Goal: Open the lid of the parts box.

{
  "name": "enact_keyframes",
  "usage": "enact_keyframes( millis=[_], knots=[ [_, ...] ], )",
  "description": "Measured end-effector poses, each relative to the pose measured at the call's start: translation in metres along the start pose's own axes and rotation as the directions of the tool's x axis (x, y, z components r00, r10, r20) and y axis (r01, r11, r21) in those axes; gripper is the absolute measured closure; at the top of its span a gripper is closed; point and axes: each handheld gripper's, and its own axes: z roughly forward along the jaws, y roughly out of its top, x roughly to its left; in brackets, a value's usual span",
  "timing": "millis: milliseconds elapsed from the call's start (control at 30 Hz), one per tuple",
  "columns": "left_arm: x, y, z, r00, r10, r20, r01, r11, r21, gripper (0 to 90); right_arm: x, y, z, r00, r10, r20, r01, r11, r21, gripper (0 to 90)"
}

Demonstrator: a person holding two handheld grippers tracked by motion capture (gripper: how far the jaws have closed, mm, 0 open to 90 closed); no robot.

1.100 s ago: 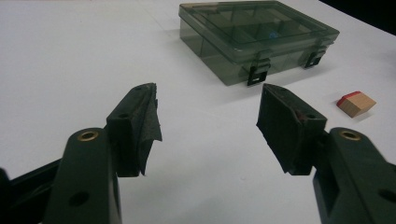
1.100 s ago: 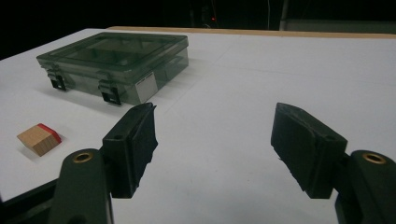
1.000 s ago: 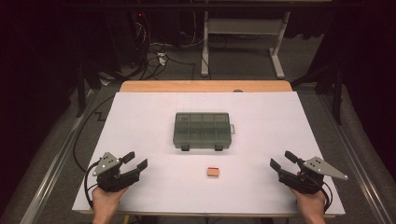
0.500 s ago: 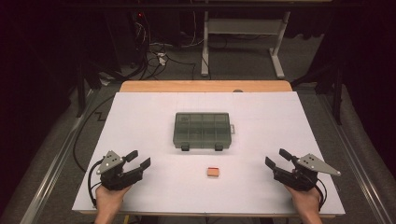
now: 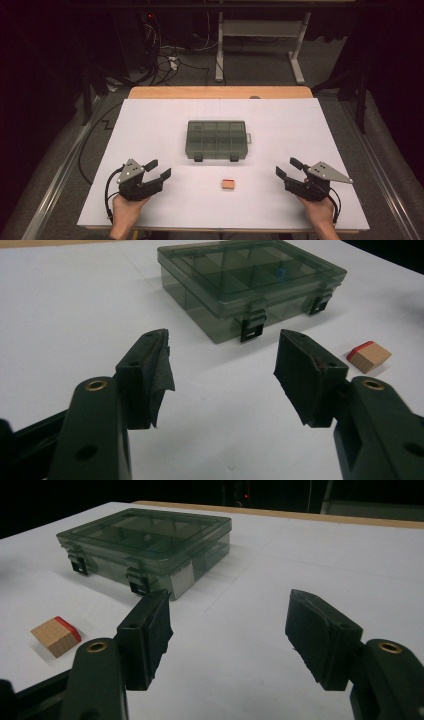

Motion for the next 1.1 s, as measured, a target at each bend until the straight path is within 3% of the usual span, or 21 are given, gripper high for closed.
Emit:
enact_keyframes(
  millis=[200,633,1100],
  knots=[
    [-0.001,-0.001,0.005,1.0,-0.006,-0.003,0.006,1.0,0.004,40.1,0.002,0.001,0.006,0.9996,0.016,-0.022,-0.016,1.0,0.002,35.0],
    [-0.007,-0.008,0.019,0.9996,-0.023,-0.014,0.024,0.9996,0.016,40.6,0.013,0.006,0.026,0.9987,-0.008,-0.051,0.009,1.0,0.006,35.7],
    [-0.013,-0.022,0.028,0.9997,0.015,-0.02,-0.014,0.9988,0.046,40.8,0.017,0.008,0.032,0.9978,-0.01,-0.066,0.011,1.0,0.014,36.0]
  ],
)
